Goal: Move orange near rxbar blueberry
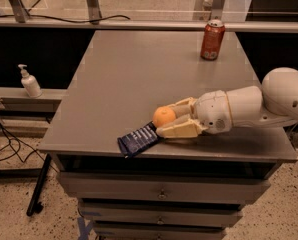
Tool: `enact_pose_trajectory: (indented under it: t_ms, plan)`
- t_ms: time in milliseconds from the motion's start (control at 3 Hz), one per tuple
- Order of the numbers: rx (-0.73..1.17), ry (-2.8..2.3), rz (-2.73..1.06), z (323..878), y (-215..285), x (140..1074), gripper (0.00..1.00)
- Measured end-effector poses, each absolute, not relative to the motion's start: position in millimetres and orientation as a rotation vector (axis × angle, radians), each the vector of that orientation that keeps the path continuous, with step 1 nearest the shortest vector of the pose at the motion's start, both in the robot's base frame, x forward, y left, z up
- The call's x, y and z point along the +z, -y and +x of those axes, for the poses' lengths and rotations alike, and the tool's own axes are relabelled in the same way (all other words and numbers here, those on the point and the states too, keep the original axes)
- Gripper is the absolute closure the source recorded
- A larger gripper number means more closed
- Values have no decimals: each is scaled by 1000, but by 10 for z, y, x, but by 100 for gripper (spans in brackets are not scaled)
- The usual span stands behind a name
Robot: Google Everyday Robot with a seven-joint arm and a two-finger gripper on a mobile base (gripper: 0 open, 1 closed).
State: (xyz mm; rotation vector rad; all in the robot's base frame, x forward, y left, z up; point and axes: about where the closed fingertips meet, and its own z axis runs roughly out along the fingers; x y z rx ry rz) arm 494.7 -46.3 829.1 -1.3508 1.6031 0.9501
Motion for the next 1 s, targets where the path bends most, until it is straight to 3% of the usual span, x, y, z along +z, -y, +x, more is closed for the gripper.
enact_pose_trajectory:
  t_ms: [333,1000]
  plan:
    - [948,-1602,-1353,4948,464,8294,0]
    - [950,-1551,-1333,4950,333,8482,0]
